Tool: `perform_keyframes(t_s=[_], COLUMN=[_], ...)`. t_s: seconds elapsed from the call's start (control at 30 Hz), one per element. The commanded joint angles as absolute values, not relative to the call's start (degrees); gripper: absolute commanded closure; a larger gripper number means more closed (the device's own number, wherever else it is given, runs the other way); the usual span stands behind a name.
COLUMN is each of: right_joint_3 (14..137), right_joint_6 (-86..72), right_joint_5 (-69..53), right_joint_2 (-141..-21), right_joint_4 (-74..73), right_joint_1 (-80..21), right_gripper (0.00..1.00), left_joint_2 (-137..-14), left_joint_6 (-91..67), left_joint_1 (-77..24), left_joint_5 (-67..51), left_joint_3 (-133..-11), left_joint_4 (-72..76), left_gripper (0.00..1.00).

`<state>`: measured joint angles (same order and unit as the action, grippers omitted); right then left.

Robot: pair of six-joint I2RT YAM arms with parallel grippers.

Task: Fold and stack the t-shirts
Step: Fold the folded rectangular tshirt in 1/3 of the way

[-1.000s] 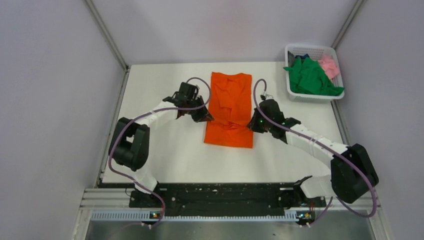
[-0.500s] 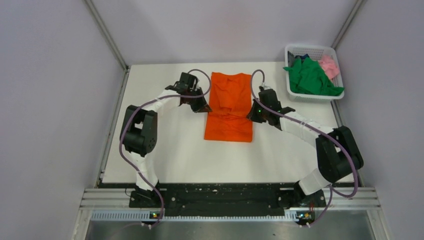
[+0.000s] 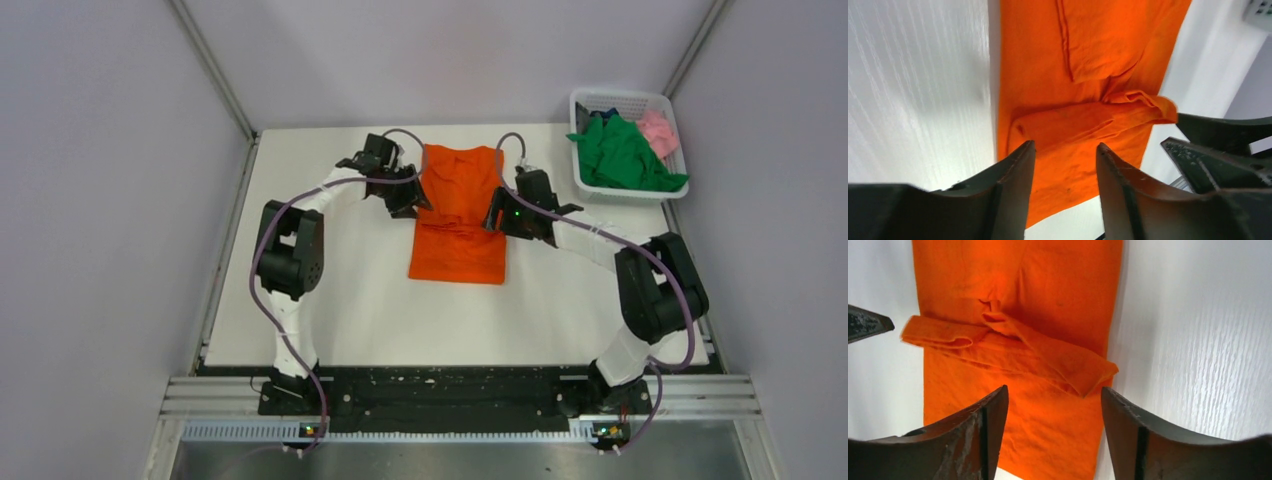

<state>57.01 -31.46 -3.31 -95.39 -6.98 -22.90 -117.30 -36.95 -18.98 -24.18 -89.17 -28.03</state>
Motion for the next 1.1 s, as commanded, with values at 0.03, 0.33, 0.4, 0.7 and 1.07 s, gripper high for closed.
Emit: perform_keyframes(t_s=[0.03,0.33,0.4,0.7,1.07], right_joint_3=[62.7,54.7,54.0,59.9,68.4], right_joint_6=[-28.1,-23.2,-21.9,-21.8,-23.3], right_joint_5=[-2.8,-17.7,-19.2,-15.2,-3.4], right_joint_2=[-93.9,-86.5,-86.7,-96.0,-105.9], right_joint_4=[-7.1,-4.5,-4.2,-3.5,2.1], right_joint_1=[-22.3,-24.0,-26.9,-34.8,-35.3], right_gripper=[0.16,0.01,0.01,0.01,0.01], left_joint_2=[-118.3,-109.6,-104.6,-85.4,-76.7], left_joint_6=[-34.1,-33.2,-33.6,-35.5,-34.0], left_joint_1=[-17.9,-17.8,-17.9,-17.8,-17.9], left_joint_5=[-25.8,-24.8,-23.7,-15.9,-16.0], left_joint_3=[-97.0,-93.5,-86.1,-55.4,-45.4], left_joint_4=[-30.0,-31.5,-28.3,-21.8,-22.1], left_gripper=[0.18,0.01,0.01,0.01,0.01])
